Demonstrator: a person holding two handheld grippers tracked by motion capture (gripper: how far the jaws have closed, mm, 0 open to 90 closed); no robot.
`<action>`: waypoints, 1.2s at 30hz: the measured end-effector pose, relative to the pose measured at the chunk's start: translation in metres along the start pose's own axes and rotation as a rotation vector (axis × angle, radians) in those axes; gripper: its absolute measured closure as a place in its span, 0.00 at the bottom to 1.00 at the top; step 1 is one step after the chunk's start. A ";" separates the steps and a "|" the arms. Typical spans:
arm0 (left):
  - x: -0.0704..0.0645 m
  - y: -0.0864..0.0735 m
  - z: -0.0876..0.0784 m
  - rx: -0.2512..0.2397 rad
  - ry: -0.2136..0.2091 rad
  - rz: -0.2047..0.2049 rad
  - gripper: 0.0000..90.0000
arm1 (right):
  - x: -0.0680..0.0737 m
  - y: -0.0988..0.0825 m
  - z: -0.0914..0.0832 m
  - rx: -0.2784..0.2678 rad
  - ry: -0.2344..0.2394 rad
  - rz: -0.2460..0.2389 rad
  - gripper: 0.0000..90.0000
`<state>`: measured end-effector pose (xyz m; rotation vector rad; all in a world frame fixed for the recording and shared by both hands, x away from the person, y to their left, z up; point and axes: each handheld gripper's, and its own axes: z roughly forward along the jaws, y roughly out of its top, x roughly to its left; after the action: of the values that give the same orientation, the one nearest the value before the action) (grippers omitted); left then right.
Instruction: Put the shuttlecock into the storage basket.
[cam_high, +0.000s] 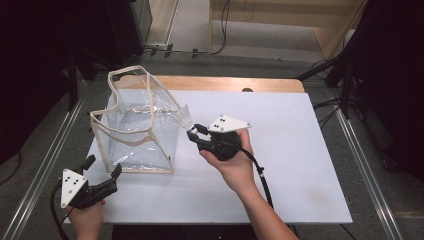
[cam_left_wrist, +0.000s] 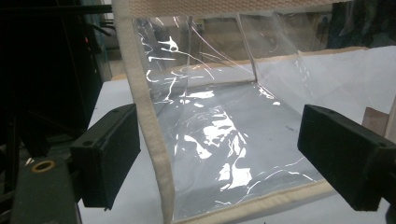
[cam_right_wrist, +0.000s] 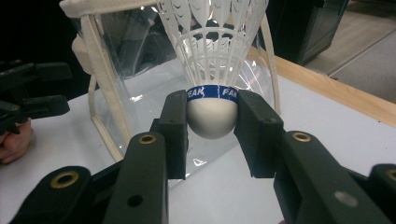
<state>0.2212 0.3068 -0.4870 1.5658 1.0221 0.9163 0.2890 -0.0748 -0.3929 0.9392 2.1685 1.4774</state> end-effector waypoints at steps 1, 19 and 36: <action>0.000 0.000 0.000 0.000 0.000 0.000 0.15 | 0.000 0.002 0.000 -0.004 0.001 -0.003 0.70; 0.000 0.000 0.000 -0.002 0.000 -0.005 0.15 | 0.009 0.021 0.004 -0.035 0.019 -0.028 0.70; 0.001 0.000 0.000 -0.003 0.000 -0.006 0.15 | 0.016 0.034 0.011 -0.051 0.043 -0.044 0.70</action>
<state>0.2213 0.3073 -0.4870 1.5596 1.0247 0.9133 0.2952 -0.0482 -0.3646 0.8443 2.1567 1.5380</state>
